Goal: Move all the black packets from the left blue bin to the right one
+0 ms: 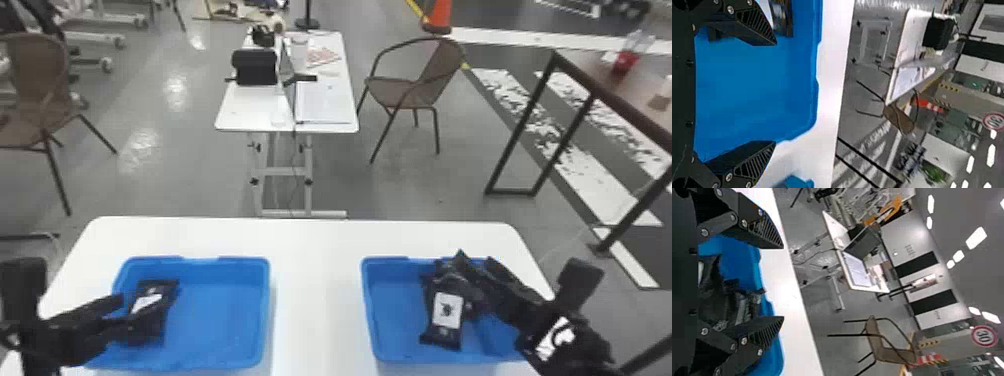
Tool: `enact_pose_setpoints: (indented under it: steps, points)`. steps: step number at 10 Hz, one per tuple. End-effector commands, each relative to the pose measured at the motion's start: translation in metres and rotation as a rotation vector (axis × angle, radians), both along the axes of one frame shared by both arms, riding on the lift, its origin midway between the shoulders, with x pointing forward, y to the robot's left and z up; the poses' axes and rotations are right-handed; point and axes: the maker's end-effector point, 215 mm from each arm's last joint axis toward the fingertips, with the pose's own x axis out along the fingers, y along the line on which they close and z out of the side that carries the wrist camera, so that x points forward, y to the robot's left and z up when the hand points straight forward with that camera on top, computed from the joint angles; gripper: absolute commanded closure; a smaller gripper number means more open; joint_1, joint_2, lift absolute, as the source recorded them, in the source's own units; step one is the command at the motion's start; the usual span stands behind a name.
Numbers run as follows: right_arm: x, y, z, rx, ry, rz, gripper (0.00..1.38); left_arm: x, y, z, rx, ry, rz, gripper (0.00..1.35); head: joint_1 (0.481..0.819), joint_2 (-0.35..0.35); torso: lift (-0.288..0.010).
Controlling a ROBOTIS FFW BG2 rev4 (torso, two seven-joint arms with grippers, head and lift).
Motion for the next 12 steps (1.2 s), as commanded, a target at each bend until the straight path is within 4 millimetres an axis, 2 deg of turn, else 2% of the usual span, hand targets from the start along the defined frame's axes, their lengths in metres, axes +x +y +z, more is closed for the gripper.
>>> enact_pose_setpoints:
  steps: [1, 2, 3, 4, 5, 6, 8, 12]
  points:
    - [0.001, 0.019, 0.043, 0.037, -0.107, 0.008, 0.32, -0.017, 0.044, -0.016, 0.110, 0.126, 0.103, 0.15, 0.695, -0.056, 0.000]
    - [0.003, 0.034, 0.056, 0.066, -0.140, 0.038, 0.32, -0.022, 0.059, -0.027, 0.176, 0.168, 0.152, 0.15, 0.695, -0.027, 0.000]
    - [0.002, 0.047, 0.067, 0.101, -0.169, 0.067, 0.32, -0.018, 0.062, -0.040, 0.242, 0.202, 0.202, 0.15, 0.695, 0.029, 0.000]
    - [-0.001, 0.054, 0.067, 0.122, -0.174, 0.082, 0.33, -0.001, 0.036, -0.055, 0.191, 0.207, 0.180, 0.15, 0.695, 0.068, 0.000]
    - [-0.002, 0.063, 0.063, 0.143, -0.168, 0.095, 0.33, 0.016, -0.004, -0.064, 0.144, 0.215, 0.126, 0.17, 0.695, 0.067, 0.000]
    - [-0.003, 0.068, 0.059, 0.155, -0.163, 0.103, 0.33, 0.031, -0.023, -0.066, 0.137, 0.219, 0.122, 0.19, 0.695, 0.055, 0.000]
    - [-0.004, 0.076, 0.055, 0.172, -0.157, 0.118, 0.33, 0.033, -0.027, -0.074, 0.179, 0.259, 0.153, 0.19, 0.695, 0.009, 0.000]
    - [-0.009, 0.081, 0.050, 0.202, -0.152, 0.125, 0.33, 0.023, -0.002, -0.084, 0.267, 0.297, 0.197, 0.19, 0.695, 0.022, 0.000]
